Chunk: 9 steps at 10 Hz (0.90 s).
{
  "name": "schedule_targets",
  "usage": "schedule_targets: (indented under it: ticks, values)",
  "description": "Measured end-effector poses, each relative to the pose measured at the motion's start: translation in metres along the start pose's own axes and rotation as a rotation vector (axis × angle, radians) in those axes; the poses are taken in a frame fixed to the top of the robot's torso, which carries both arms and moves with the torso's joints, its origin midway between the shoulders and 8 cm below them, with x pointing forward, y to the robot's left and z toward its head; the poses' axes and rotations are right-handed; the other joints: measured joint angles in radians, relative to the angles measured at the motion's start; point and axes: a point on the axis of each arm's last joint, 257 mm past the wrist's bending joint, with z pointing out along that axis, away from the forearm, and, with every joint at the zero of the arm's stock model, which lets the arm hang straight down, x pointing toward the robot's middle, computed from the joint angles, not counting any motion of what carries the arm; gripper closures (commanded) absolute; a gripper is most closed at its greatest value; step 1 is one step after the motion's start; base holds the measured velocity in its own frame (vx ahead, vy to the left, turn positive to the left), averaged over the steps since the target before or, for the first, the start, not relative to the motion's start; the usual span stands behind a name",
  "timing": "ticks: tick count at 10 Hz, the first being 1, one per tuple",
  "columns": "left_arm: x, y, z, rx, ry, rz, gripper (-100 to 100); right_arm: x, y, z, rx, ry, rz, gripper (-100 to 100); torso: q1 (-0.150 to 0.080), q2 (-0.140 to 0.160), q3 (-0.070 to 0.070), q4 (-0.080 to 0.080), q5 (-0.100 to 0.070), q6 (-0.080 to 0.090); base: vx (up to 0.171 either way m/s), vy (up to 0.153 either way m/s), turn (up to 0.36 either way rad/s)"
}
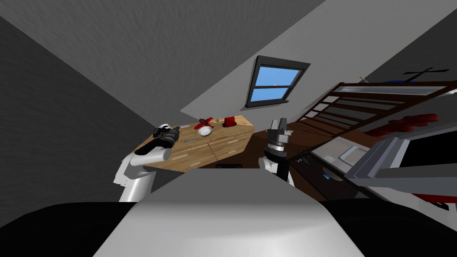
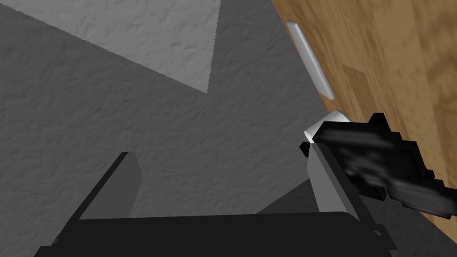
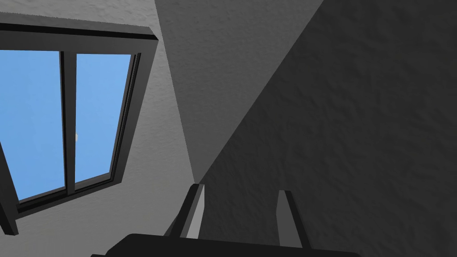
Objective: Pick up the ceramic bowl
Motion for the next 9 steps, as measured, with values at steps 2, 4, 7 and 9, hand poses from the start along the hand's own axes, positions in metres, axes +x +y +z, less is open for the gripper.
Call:
schedule_targets:
  ticks: [2, 4, 7, 9]
  values:
    - [-0.003, 0.008, 0.002, -0.044, 0.003, 0.003, -100, 0.0, 0.0, 0.0, 0.0, 0.0, 0.0, 0, 0.0, 0.0, 0.0, 0.0, 0.0, 0.0, 0.0, -0.034, -0.095]
    - [-0.004, 0.019, 0.002, -0.091, 0.01, 0.005, -100, 0.0, 0.0, 0.0, 0.0, 0.0, 0.0, 0, 0.002, 0.0, 0.0, 0.0, 0.0, 0.0, 0.0, -0.019, -0.055]
    - [-0.01, 0.03, 0.0, -0.154, 0.015, 0.008, -100, 0.0, 0.0, 0.0, 0.0, 0.0, 0.0, 0, 0.002, 0.0, 0.0, 0.0, 0.0, 0.0, 0.001, -0.02, -0.056]
    - [-0.014, 0.039, 0.001, -0.2, 0.018, 0.009, -100, 0.0, 0.0, 0.0, 0.0, 0.0, 0.0, 0, 0.0, 0.0, 0.0, 0.0, 0.0, 0.0, 0.0, -0.019, -0.053]
